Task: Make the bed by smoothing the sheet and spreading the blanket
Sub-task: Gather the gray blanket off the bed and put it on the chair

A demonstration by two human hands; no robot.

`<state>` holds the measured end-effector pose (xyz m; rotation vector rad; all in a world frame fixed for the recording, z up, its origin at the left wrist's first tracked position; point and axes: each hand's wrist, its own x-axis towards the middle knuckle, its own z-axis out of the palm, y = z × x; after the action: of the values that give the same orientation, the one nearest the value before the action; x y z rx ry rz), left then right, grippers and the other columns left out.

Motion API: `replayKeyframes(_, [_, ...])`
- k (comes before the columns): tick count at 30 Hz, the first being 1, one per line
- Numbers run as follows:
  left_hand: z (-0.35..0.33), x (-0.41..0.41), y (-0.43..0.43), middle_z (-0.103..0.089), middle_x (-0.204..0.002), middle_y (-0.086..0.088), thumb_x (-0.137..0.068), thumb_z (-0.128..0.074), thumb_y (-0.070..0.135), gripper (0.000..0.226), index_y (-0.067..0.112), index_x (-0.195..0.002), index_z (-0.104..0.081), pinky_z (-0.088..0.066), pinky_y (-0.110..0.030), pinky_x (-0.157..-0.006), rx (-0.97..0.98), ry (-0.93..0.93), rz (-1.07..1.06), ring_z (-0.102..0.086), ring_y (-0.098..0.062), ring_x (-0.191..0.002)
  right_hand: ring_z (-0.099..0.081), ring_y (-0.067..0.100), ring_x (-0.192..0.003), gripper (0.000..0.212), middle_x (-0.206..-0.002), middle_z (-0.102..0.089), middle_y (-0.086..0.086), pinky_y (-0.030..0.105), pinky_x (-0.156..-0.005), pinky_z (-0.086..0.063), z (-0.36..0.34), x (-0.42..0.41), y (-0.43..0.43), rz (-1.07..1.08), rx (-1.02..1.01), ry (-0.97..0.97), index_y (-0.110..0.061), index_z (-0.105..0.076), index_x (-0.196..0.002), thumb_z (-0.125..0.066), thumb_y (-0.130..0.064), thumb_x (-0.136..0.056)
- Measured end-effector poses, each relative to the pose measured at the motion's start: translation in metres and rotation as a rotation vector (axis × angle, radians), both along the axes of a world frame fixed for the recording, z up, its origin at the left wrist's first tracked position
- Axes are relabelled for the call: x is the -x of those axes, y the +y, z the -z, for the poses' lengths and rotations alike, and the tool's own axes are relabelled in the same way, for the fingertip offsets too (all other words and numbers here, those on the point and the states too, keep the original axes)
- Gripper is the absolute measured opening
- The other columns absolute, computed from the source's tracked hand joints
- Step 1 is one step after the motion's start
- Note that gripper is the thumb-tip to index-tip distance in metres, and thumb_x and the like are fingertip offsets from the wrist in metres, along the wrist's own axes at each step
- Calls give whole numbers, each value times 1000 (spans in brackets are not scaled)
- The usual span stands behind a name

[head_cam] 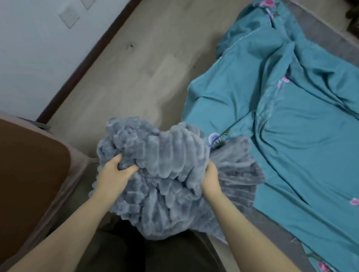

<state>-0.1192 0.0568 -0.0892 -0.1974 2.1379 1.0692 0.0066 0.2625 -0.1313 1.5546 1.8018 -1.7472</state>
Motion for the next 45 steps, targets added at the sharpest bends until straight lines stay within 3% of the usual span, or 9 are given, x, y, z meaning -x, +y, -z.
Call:
replayKeyframes(2, [-16, 4, -24, -68, -85, 27, -77, -75, 38, 27, 42, -102, -66, -53, -20, -67, -26, 25, -139, -64, 7, -75, -50, 12, -69, 28, -71, -55, -4, 27, -71, -45, -29, 17, -28, -76, 86, 86, -19, -51, -67, -50, -9, -93])
replayKeyframes(6, [-58, 24, -80, -75, -91, 9, -74, -78, 30, 25, 41, -96, -71, -57, -46, -83, -74, 71, -387, -71, -16, -86, -43, 19, -73, 20, -74, -48, 11, 32, -69, -39, -79, 66, -80, -257, 133, 263, 7, -49, -78, -53, -8, -92])
replayKeyframes(10, [-122, 54, -135, -74, -89, 18, -72, -79, 34, 23, 46, -89, -71, -57, -42, -83, -131, 314, -532, -71, -6, -84, -52, 14, -65, 22, -69, -56, 8, 25, -62, -45, -138, 129, -129, -412, 115, 424, 0, -51, -80, -52, -18, -92])
replayKeyframes(15, [-207, 77, -201, -74, -99, 14, -66, -79, 41, 35, 39, -100, -71, -56, -43, -87, -179, 586, -709, -70, -9, -96, -52, 31, -72, 27, -86, -58, 33, 42, -68, -47, -211, 208, -196, -601, 36, 629, 13, -53, -96, -52, -14, -97])
replayKeyframes(24, [-331, 65, -318, -69, -85, 29, -70, -71, 38, 19, 38, -88, -65, -56, -32, -80, 68, 1111, -927, -63, 7, -84, -58, 10, -74, 25, -73, -64, 0, 34, -71, -53, -336, 248, -345, -762, 279, 896, -25, -61, -73, -58, -49, -67])
replayKeyframes(29, [-368, 49, -363, -58, -63, 22, -71, -70, 35, 19, 23, -71, -55, -41, -19, -55, 277, 1291, -959, -50, 6, -61, -59, 9, -80, 12, -80, -65, -5, 34, -78, -52, -351, 246, -408, -819, 428, 960, -33, -64, -80, -55, -26, -84])
replayKeyframes(35, [-326, 43, -399, -64, -71, -4, -68, -64, 34, 20, 18, -78, -61, -50, -42, -62, 475, 1182, -893, -61, -25, -71, -61, 18, -90, 28, -106, -67, 15, 47, -87, -54, -295, 241, -446, -879, 428, 702, -10, -58, -106, -48, -32, -94])
replayKeyframes(41, [-195, 42, -423, -70, -91, -4, -78, -66, 40, 24, 23, -94, -63, -50, -32, -73, 478, 733, -773, -63, -27, -89, -63, 25, -106, 49, -116, -65, 3, 45, -90, -55, -196, 238, -453, -840, 355, 300, -29, -51, -130, -62, -44, -85])
replayKeyframes(45, [-97, 33, -442, -63, -122, -8, -88, -63, 28, 41, 25, -128, -53, -49, -33, -78, 427, 295, -659, -60, -30, -106, -55, 20, -73, 40, -90, -58, 7, 32, -61, -52, -132, 240, -437, -800, 326, -28, -18, -49, -136, -46, -25, -97])
